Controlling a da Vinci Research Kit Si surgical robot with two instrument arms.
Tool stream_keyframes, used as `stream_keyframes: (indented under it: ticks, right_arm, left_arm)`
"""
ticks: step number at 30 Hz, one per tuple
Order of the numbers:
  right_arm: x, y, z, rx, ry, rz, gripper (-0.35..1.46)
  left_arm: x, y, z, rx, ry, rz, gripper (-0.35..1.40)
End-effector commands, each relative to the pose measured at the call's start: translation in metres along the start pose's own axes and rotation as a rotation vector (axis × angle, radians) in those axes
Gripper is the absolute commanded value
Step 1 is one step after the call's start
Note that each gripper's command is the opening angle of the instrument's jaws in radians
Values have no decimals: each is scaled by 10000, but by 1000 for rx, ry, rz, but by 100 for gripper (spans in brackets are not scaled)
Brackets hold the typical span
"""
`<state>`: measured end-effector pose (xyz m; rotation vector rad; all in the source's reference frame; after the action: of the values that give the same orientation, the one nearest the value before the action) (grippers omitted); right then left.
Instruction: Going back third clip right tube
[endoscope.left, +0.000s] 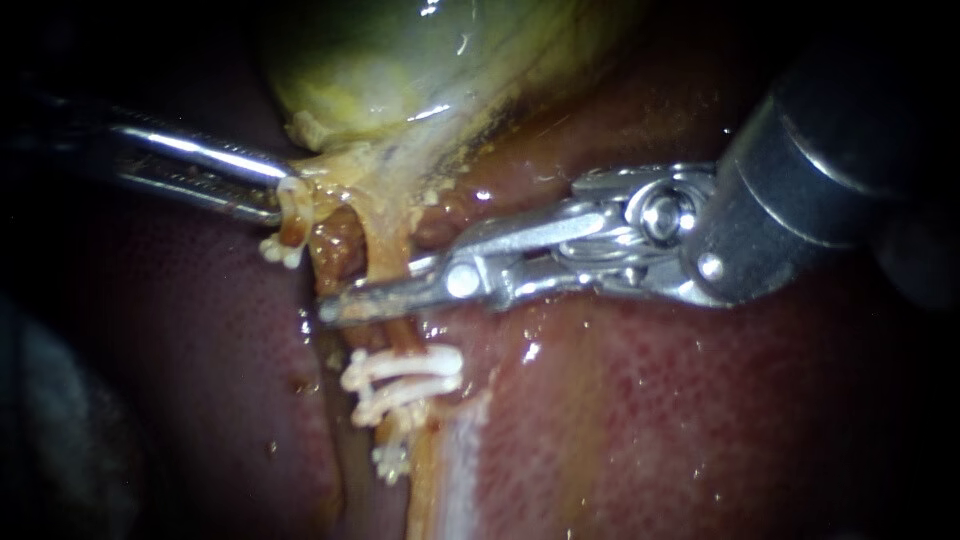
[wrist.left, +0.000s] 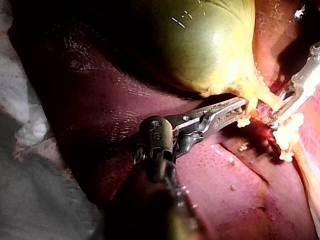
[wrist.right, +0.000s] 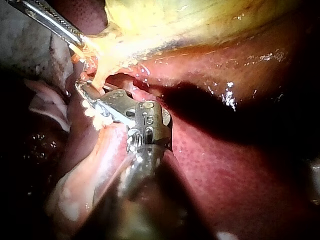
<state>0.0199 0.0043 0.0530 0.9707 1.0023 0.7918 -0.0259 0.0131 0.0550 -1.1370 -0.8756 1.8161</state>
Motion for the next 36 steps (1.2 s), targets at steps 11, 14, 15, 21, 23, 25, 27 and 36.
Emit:
stream_keyframes:
  ticks: [11,14,15,21,23,25,27,36]
  right_arm:
    - [-21,19,17,29,13,-206,43]
    - [-26,28,18,23,18,-263,46]
    - [-27,30,18,16,24,-276,47]
    - [-28,42,8,-31,60,-363,50]
    - [-31,44,0,-37,65,-381,50]
    - [-33,45,-8,-48,74,-397,50]
    - [-34,44,-15,-55,80,-411,50]
    - [-50,22,-82,-35,69,-578,50]
  left_arm:
    - [-1,0,1,2,0,0,-35]
    - [-1,0,1,2,0,0,-35]
    - [-1,0,1,2,0,0,-35]
    - [-1,0,1,2,0,0,-35]
    - [-2,0,1,2,0,0,-35]
    - [-2,0,0,2,0,0,-35]
    - [-2,0,-1,1,0,0,-35]
    - [-3,-1,-2,1,-1,1,-35]
